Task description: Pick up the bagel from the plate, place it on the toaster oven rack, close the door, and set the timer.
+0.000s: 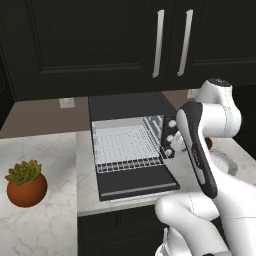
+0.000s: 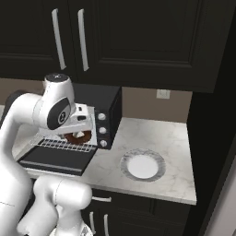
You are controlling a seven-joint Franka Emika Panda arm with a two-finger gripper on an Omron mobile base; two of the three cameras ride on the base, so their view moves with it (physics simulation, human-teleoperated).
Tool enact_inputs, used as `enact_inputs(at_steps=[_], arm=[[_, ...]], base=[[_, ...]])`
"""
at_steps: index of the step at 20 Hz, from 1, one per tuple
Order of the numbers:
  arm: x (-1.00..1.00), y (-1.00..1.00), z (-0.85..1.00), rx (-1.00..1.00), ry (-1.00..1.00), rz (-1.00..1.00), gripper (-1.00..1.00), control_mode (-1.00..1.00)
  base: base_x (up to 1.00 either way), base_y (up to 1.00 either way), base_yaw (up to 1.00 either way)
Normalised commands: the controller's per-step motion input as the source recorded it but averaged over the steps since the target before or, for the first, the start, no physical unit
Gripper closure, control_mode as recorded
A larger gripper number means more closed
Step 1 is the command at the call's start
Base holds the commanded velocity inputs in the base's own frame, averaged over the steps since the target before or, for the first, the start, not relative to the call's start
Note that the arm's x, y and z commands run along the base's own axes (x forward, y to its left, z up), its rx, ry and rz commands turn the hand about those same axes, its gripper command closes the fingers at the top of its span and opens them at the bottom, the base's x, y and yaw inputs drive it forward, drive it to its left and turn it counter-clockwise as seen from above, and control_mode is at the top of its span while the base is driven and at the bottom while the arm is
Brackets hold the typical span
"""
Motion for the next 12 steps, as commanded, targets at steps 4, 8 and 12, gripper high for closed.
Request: enact_inputs(at_steps=[4, 8, 12], arm=[[0.23, 0.64, -0.09, 0.0, 0.0, 0.0, 1.0, -1.0], [0.26, 0.58, -0.23, 0.0, 0.0, 0.0, 1.0, -1.0], [0.31, 0.46, -0.24, 0.0, 0.0, 0.0, 1.0, -1.0]], base=[[0.0, 0.0, 0.0], [0.0, 0.0, 0.0], [0.0, 0.0, 0.0]])
